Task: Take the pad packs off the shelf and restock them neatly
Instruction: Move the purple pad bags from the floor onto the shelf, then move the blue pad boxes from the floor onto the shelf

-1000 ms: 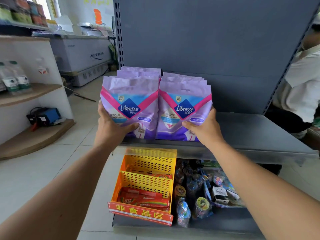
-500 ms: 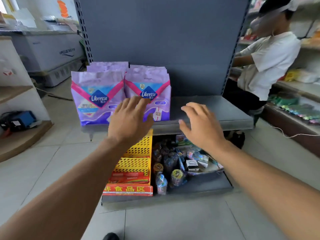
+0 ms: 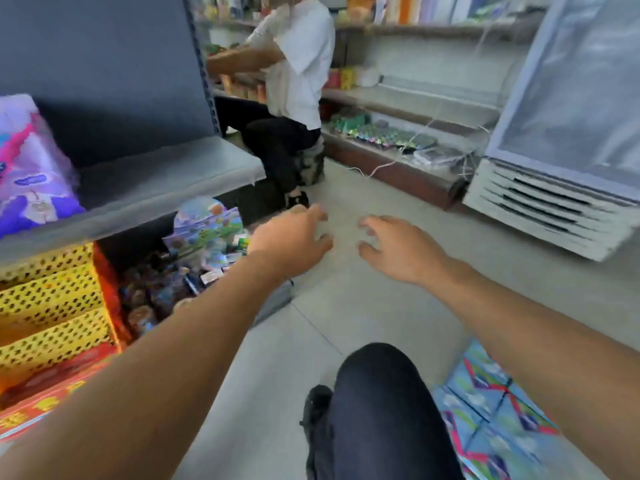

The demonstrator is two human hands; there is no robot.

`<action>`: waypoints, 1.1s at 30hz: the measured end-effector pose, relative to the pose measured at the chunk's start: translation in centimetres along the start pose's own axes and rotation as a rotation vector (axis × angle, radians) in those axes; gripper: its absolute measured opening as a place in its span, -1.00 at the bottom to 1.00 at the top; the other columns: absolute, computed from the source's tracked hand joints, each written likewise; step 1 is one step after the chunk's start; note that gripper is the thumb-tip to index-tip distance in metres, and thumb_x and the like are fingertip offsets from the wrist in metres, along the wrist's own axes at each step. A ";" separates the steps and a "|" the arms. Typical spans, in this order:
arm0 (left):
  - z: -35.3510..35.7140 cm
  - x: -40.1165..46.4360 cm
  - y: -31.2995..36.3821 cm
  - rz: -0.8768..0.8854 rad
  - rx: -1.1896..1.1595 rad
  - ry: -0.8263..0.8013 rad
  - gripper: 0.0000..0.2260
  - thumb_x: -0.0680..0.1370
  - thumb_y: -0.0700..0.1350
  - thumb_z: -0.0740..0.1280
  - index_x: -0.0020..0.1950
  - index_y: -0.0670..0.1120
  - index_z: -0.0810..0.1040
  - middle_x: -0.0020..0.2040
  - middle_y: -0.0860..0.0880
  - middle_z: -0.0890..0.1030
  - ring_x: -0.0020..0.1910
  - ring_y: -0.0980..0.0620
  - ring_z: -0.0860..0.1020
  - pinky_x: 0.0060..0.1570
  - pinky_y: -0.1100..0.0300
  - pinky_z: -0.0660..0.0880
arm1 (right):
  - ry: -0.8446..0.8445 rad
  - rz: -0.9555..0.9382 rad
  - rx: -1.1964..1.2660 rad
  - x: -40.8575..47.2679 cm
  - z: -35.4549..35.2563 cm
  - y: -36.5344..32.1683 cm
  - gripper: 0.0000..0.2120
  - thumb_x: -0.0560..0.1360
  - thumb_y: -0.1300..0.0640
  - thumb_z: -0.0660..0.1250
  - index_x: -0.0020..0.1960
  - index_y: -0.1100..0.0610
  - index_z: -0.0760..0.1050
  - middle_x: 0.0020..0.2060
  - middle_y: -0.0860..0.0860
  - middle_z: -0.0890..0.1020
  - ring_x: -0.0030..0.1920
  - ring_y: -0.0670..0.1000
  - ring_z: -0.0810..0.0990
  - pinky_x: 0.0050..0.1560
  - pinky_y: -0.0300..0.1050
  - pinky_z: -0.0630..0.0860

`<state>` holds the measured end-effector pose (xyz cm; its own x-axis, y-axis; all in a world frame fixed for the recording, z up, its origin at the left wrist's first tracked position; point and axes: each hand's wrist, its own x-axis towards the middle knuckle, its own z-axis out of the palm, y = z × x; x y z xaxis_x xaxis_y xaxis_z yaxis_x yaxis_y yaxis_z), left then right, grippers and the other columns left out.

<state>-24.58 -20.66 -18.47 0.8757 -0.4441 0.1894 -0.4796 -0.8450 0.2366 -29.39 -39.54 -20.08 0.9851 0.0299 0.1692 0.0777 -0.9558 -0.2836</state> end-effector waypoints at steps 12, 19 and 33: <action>19.8 3.3 20.1 0.332 -0.229 -0.625 -0.80 0.55 0.14 0.29 0.15 0.16 0.51 0.04 0.10 0.58 0.01 0.06 0.55 0.08 0.13 0.48 | -0.105 0.721 0.264 -19.2 4.0 22.3 -0.56 0.58 -0.03 0.26 0.41 0.09 0.33 0.18 0.06 0.56 0.15 0.11 0.55 0.10 -0.06 0.45; 37.7 -0.2 20.7 0.226 -0.209 -0.898 -0.72 0.56 0.03 0.30 0.26 0.04 0.49 0.19 0.01 0.55 0.09 0.01 0.53 0.04 0.20 0.44 | -0.239 1.157 0.577 -27.6 18.4 27.7 -0.56 0.58 -0.02 0.26 0.41 0.09 0.33 0.18 0.09 0.55 0.13 0.09 0.55 0.08 -0.11 0.45; 52.8 -4.2 15.1 -0.306 -0.601 -0.996 -0.46 0.49 0.01 0.46 0.40 0.03 0.31 0.16 0.01 0.57 0.06 -0.01 0.61 -0.02 0.15 0.54 | 0.037 1.463 0.918 -23.8 32.6 27.0 -0.82 0.54 0.16 0.26 0.13 0.04 0.49 -0.02 -0.04 0.61 -0.10 -0.03 0.58 -0.20 -0.19 0.45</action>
<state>-32.54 -47.30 -66.06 0.4889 -0.5084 -0.7089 0.0384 -0.7993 0.5997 -45.71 -56.54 -62.58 0.3102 -0.6608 -0.6835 -0.7394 0.2842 -0.6103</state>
